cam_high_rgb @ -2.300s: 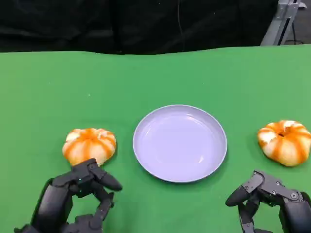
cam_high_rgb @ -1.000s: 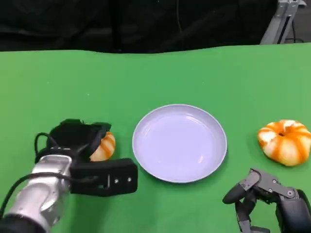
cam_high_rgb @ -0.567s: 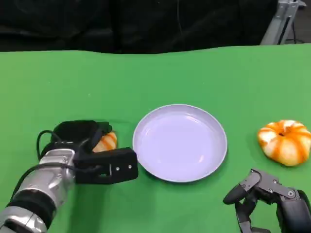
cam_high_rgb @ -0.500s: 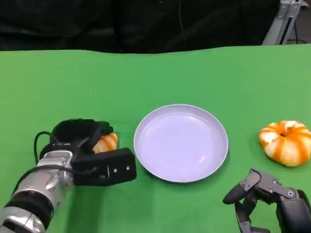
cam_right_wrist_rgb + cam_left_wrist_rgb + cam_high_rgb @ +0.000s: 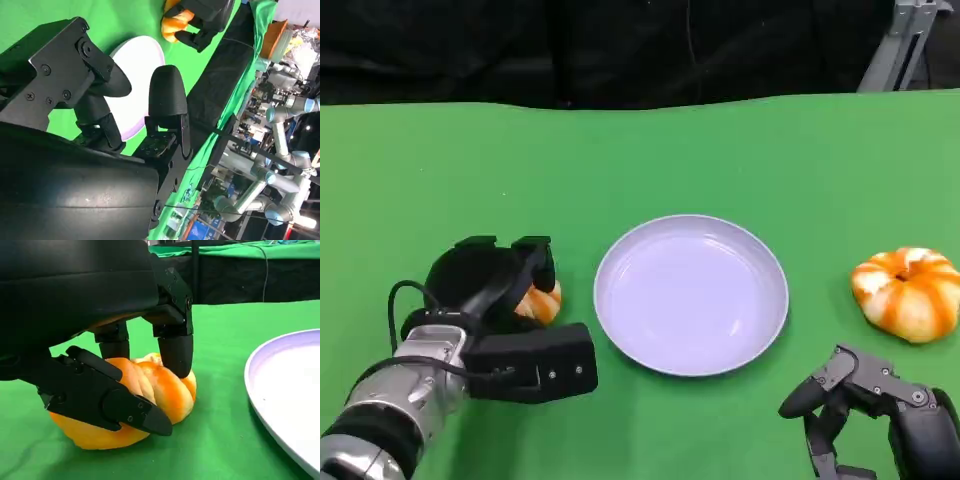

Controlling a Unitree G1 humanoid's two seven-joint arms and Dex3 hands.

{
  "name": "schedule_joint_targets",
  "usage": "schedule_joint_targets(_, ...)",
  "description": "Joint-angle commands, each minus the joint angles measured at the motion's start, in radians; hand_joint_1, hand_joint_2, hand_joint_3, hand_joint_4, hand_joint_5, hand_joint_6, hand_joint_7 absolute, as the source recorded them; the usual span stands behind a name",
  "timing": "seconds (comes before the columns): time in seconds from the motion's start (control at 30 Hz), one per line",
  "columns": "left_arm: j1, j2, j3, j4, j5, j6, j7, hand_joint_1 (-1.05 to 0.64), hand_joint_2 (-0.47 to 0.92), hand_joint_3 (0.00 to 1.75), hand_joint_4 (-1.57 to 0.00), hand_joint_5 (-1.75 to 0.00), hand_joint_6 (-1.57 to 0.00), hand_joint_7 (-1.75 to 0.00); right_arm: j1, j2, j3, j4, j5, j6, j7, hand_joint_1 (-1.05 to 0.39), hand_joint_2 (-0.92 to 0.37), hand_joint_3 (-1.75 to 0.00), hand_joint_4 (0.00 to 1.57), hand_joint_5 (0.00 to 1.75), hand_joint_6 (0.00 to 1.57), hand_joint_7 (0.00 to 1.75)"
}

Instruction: Grasp the bread from the table and place it into the plate.

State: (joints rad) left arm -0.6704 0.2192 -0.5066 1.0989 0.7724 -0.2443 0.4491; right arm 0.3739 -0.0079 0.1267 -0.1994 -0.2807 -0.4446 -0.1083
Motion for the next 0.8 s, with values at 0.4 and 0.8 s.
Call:
schedule_joint_targets(0.4,0.067,0.051,0.068,-0.444,-0.007,-0.124,0.155,-0.14,0.26,1.36,-0.93,-1.75,-0.71,-1.66,-0.009,-0.001,-0.005,0.010,-0.007,-0.003,-0.016,0.09,-0.33,-1.35,0.82,1.71,0.79,1.28)
schedule_joint_targets(0.8,0.077,-0.003,0.047,-0.507,0.004,-0.156,0.121,-0.13,0.21,1.50,-0.94,-1.75,-0.73,-1.68,-0.009,-0.001,-0.003,0.015,-0.005,-0.008,-0.015,0.10,-0.34,-1.33,0.81,1.71,0.78,1.28)
